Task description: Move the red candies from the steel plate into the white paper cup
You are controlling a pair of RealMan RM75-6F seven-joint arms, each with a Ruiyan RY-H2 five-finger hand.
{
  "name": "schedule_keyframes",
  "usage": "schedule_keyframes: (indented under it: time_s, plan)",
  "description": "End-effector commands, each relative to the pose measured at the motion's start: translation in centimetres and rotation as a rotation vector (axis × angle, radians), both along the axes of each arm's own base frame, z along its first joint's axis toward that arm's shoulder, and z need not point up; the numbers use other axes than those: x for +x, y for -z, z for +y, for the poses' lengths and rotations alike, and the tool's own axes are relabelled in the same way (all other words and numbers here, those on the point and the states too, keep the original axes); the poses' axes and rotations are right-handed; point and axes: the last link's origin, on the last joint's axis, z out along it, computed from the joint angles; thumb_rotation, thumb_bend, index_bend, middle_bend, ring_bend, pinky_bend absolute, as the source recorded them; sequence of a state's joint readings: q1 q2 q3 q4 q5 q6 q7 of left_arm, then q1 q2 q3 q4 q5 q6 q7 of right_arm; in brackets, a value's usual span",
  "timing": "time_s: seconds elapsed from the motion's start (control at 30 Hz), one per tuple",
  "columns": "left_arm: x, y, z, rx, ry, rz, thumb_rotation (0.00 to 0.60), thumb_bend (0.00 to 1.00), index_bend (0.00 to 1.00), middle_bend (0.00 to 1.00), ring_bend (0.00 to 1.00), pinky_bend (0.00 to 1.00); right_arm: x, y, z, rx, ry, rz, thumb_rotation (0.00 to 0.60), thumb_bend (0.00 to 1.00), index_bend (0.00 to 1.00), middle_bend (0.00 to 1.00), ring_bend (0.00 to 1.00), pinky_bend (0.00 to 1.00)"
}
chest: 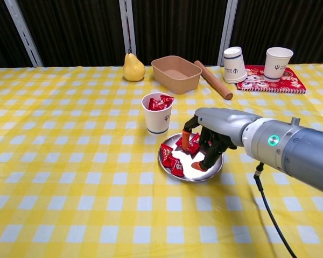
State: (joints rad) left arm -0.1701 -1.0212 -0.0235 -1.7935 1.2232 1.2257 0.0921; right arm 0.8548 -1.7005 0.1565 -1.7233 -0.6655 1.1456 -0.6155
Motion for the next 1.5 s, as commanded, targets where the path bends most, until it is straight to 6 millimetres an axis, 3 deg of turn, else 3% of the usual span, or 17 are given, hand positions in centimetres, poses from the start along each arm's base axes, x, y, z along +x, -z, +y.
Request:
schedule_keyframes:
  time_s: [0.03,0.6,1.5]
  plan:
    - [0.0,0.0,0.0,-0.001,-0.001,0.0,0.6,0.05,0.0,0.0,0.0,0.0,-0.2,0.6,0.1,0.011,0.009,0.001,0.6,0.33,0.42,0.87,0.91,0.83]
    - [-0.1,-0.1,0.0,-0.003,-0.006,-0.005,0.6,0.05,0.0,0.0,0.0,0.0,-0.5,2.3,-0.6,0.028,0.039,-0.011,0.6,0.32,0.42,0.87,0.91,0.83]
    - [-0.2,-0.1,0.1,-0.002,-0.012,-0.005,0.6,0.05,0.0,0.0,0.0,0.0,-0.1,3.5,-0.6,0.066,0.034,-0.046,0.6,0.35,0.43,0.87,0.91,0.83]
